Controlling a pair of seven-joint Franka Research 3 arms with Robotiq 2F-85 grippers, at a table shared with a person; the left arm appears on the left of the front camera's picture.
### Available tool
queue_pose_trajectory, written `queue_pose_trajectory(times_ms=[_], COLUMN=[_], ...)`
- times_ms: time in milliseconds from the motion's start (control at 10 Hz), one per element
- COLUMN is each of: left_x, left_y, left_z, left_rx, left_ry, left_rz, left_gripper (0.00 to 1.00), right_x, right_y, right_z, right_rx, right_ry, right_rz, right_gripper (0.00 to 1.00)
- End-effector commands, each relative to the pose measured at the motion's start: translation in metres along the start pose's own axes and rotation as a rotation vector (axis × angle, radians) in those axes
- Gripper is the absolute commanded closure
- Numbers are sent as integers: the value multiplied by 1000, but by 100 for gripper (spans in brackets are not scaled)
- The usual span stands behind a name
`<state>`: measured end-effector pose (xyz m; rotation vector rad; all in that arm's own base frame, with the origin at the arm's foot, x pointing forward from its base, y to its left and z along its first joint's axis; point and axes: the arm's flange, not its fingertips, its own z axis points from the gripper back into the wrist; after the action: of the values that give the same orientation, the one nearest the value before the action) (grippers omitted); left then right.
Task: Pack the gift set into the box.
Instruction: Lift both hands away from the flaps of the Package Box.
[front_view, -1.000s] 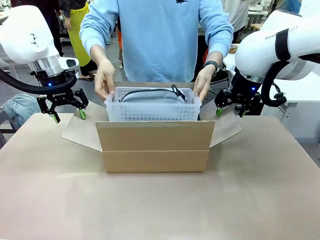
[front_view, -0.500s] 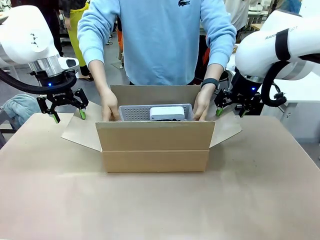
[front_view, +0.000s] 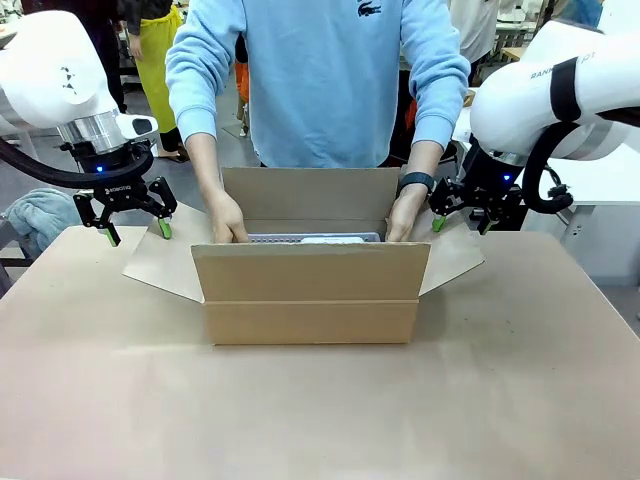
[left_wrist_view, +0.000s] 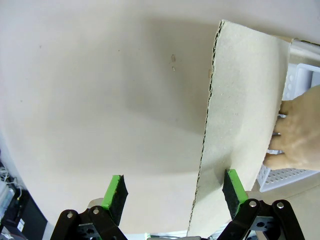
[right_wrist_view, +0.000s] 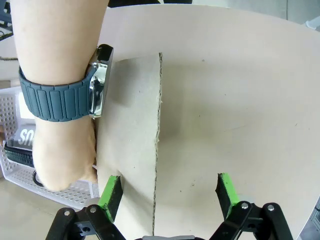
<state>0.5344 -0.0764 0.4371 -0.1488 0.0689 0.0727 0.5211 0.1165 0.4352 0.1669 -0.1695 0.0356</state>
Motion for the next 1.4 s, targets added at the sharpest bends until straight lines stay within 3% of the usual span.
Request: queue_pose_trajectory(times_ms=[0,1100,1200,1300], left_x=[-1,0,-21,-38], left_y=[0,0,26,61], left_z=[2,0,41,67], left_rx=[13,0,-385,-669], left_ry=[4,0,39,-2], left_rz=[10,0,-202,-263], left_gripper=[0,0,0,0], right_x=[1,0,-11,-22], right_y=[1,0,-12,-39], right_z=[2,0,35,62], right_rx=[-21,0,192,442], right_ry=[3,0,-86,-110], right_rz=[-19,0,57,47], right_gripper=[0,0,0,0])
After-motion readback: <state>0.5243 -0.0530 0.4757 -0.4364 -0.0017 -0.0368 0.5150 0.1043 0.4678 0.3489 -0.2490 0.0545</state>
